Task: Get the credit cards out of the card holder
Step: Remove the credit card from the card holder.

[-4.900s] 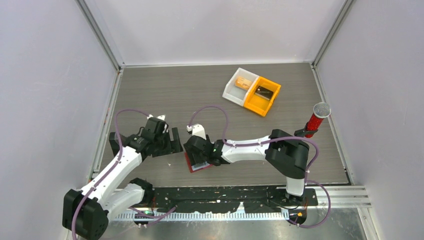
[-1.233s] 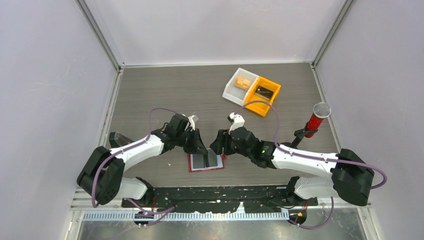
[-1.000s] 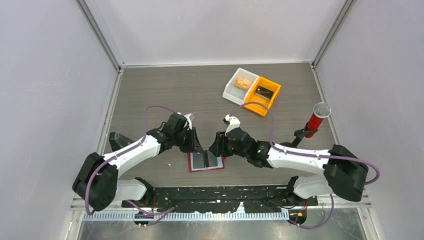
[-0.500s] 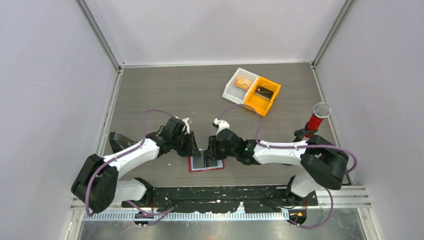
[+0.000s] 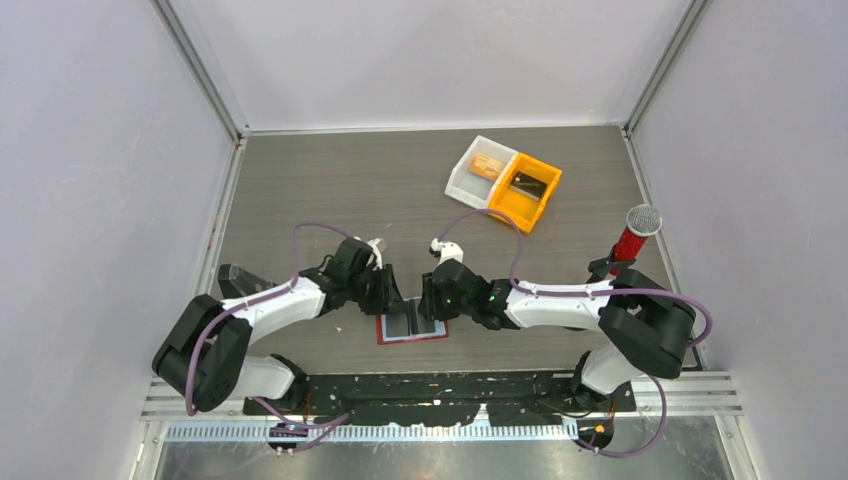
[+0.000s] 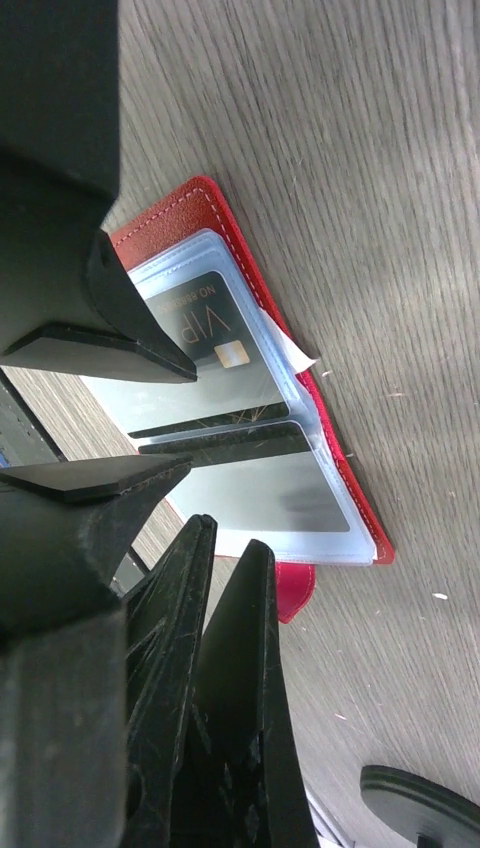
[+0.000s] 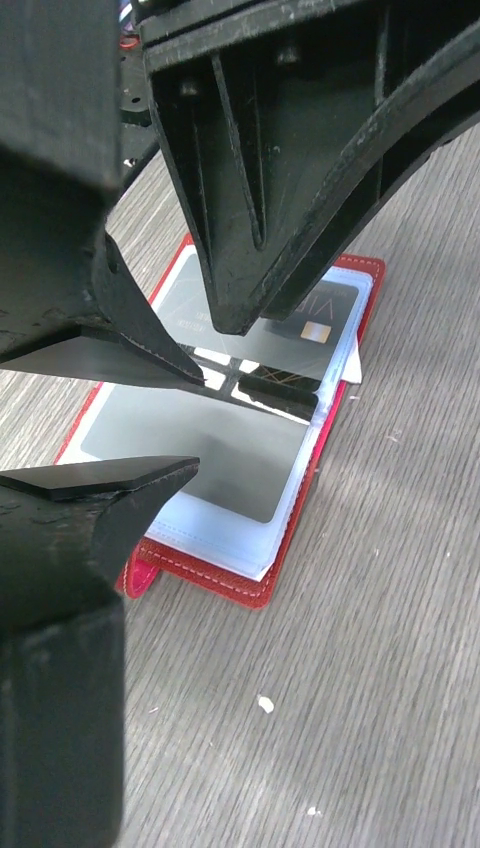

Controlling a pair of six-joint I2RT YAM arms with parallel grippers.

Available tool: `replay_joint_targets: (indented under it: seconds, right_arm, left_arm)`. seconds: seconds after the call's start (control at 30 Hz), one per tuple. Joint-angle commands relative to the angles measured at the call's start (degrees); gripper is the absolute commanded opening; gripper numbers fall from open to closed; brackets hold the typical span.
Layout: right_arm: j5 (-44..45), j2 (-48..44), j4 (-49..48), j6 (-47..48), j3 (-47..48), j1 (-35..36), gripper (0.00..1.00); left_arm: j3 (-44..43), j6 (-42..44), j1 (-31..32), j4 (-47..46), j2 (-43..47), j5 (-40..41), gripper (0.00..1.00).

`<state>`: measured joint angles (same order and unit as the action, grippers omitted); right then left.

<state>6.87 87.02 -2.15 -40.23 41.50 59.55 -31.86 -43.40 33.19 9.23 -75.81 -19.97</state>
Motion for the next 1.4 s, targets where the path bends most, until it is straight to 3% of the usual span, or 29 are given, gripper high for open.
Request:
replay_joint_targets:
  seconds: [0.0, 0.7, 1.37]
  right_arm:
    - [2.6, -0.8, 0.6, 0.5, 0.3, -0.1, 0.39]
    - [2.2, 0.6, -0.4, -2.4, -2.1, 0.0, 0.41]
    - [0.4, 0.6, -3.0, -3.8, -4.3, -1.0, 0.3]
  left_arm:
    - [1.1, -1.0, -0.2, -5.6, 0.0, -1.5, 0.36]
    - [3.3, -2.4, -0.1, -11.3, -1.4, -2.9, 0.38]
    - [4.8, -5.0, 0.5, -16.7, -3.4, -4.9, 0.35]
